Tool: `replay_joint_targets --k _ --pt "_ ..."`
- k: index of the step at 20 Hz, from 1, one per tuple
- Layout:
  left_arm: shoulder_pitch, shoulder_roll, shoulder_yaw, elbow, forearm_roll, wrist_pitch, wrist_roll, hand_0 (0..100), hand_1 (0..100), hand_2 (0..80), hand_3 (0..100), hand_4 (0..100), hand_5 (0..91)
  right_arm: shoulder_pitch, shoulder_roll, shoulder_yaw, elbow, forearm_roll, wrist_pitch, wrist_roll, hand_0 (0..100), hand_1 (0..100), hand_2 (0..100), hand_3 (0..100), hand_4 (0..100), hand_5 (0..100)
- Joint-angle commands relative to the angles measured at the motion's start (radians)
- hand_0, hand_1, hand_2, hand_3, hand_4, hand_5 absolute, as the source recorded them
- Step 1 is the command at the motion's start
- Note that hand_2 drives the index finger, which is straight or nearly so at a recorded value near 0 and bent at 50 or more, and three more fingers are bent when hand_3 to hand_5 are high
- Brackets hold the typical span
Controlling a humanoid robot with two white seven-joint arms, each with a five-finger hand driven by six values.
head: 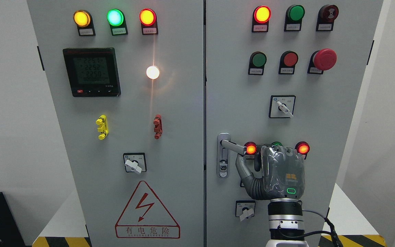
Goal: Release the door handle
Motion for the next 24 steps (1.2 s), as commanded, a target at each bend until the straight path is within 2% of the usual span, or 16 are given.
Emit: replay_joint_targets --k 1,6,13,15,17,19,24 --pt "-0.028 0.0 0.0 0.029 0.0 0.0 0.0 12 56 0.0 0 0 0.0 0.01 0.001 0.001 -0.005 -0.001 -0.004 -0.001 56 35 94 100 99 100" --pt "-0.026 0.0 0.0 0.029 0.001 0.0 0.0 12 56 0.0 0 0 0.0 0.014 0.0 0.003 -0.011 0.001 -0.007 -0.001 57 35 94 100 98 100" --pt "-0.026 0.0 0.0 0.029 0.0 0.0 0.0 12 56 0.0 0 0 0.0 0.062 -0.005 0.004 -0.046 0.001 -0.029 -0.006 55 34 89 100 96 100" --pt "-0.028 0.0 0.0 0.029 0.001 0.0 0.0 12 56 0.0 0 0 0.0 0.08 -0.005 -0.002 -0.072 0.001 -0.064 -0.006 54 34 84 100 95 99" --pt "-0.028 0.0 0.0 0.029 0.0 0.0 0.0 12 56 0.0 0 0 0.0 0.106 -0.008 -0.022 -0.1 -0.001 -0.095 -0.006 52 33 77 97 92 94" --pt "-0.028 0.0 0.0 0.029 0.0 0.0 0.0 12 56 0.0 0 0 0.0 0.151 -0.005 -0.054 -0.126 -0.001 -0.163 -0.006 50 31 71 89 85 83" --pt "-0.026 0.0 0.0 0.029 0.0 0.0 0.0 12 56 0.0 0 0 0.0 0.228 0.001 -0.216 -0.144 -0.024 -0.377 -0.039 48 29 55 73 72 67"
